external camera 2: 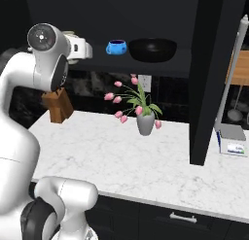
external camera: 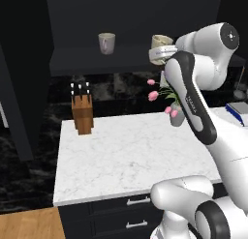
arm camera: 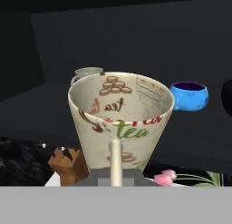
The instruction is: Gather all objects into one cabinet and sort the glasses and bowls to opposite sides.
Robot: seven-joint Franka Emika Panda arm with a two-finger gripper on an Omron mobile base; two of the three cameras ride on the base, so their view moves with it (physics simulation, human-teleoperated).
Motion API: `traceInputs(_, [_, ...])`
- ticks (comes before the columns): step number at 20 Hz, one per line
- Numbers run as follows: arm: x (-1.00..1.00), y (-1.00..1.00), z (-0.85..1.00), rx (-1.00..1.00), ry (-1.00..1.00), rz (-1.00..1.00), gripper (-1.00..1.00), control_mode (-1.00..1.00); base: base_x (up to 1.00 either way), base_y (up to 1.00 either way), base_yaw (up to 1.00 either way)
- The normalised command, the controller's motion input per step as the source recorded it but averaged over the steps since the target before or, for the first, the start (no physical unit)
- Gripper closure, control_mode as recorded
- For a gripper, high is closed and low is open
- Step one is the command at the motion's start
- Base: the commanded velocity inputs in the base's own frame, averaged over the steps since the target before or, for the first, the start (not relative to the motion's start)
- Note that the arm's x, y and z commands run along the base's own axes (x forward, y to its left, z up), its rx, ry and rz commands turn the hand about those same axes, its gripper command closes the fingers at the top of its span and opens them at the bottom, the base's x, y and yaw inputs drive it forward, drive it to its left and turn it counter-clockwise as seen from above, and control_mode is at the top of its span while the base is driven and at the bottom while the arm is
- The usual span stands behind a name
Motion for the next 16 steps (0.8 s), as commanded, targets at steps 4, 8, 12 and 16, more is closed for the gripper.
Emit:
traceInputs(4, [0.64, 0.12, -0.06, 0.0, 0.05, 0.0, 1.0, -1.0, 0.0, 0.0, 0.0])
traceInputs(8, [0.62, 0.05, -0.01, 0.0, 0.09, 0.0, 1.0, -1.0, 0.0, 0.0, 0.0])
traceInputs(12, [0.59, 0.09, -0.05, 0.0, 0.07, 0.0, 1.0, -1.0, 0.0, 0.0, 0.0])
traceInputs(16, [0.53, 0.13, -0.16, 0.0, 0.0, 0.0, 1.0, -1.0, 0.0, 0.0, 0.0])
